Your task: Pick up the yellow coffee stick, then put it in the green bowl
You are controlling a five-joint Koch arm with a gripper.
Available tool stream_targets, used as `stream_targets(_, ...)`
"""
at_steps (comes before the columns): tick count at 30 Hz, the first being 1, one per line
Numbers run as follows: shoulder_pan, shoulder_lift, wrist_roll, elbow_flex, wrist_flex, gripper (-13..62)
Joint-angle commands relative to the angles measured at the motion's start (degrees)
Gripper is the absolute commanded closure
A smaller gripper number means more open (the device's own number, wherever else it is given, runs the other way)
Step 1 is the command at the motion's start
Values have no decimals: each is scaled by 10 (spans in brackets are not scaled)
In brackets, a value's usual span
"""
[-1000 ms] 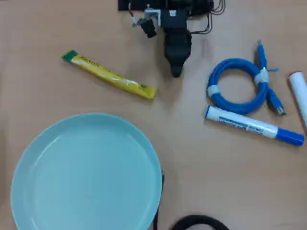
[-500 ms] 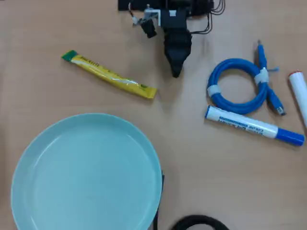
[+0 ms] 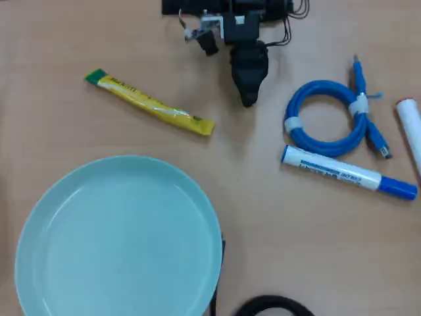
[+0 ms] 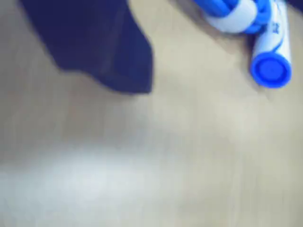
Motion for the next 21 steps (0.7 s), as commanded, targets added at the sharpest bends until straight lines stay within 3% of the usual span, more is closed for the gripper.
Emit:
stream_targets(1, -11, 60, 10, -50, 191, -82)
stream_targets(9, -39, 60, 11, -303, 497, -82)
stream_targets(21, -36, 61, 3, -477, 583, -81)
